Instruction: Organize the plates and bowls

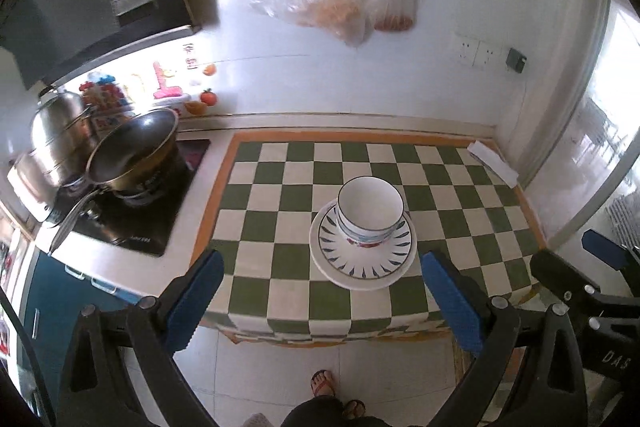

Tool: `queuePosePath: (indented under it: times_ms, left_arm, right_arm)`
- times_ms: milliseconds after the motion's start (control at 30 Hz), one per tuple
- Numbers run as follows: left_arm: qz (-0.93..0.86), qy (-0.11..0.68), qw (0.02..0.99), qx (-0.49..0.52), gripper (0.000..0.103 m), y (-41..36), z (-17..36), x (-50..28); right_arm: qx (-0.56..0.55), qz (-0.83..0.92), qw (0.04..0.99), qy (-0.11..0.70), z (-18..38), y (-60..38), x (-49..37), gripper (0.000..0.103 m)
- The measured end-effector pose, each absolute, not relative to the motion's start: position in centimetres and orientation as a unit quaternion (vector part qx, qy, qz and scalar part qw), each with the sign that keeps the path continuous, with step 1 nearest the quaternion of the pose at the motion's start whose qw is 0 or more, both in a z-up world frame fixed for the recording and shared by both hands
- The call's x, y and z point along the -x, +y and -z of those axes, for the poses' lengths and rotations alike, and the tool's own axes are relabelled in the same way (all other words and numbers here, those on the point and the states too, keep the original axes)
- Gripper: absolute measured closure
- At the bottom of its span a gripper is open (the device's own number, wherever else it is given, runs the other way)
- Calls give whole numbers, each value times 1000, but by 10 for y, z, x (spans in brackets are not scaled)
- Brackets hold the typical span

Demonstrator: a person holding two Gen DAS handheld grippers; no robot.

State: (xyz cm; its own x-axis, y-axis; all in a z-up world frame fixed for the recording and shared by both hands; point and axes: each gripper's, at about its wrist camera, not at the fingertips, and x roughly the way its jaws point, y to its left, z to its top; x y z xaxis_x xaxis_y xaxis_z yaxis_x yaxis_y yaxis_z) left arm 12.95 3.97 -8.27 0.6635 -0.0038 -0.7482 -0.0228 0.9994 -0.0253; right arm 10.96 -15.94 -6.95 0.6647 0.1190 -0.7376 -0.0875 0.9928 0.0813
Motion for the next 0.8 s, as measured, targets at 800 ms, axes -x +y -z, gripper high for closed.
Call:
queuePosePath:
  times_ms: [800]
  left_arm:
    - [-7,377,926,6,1,60,45,-46]
  right_arm:
    - [-25,-40,930,364,16,-143,-11,2]
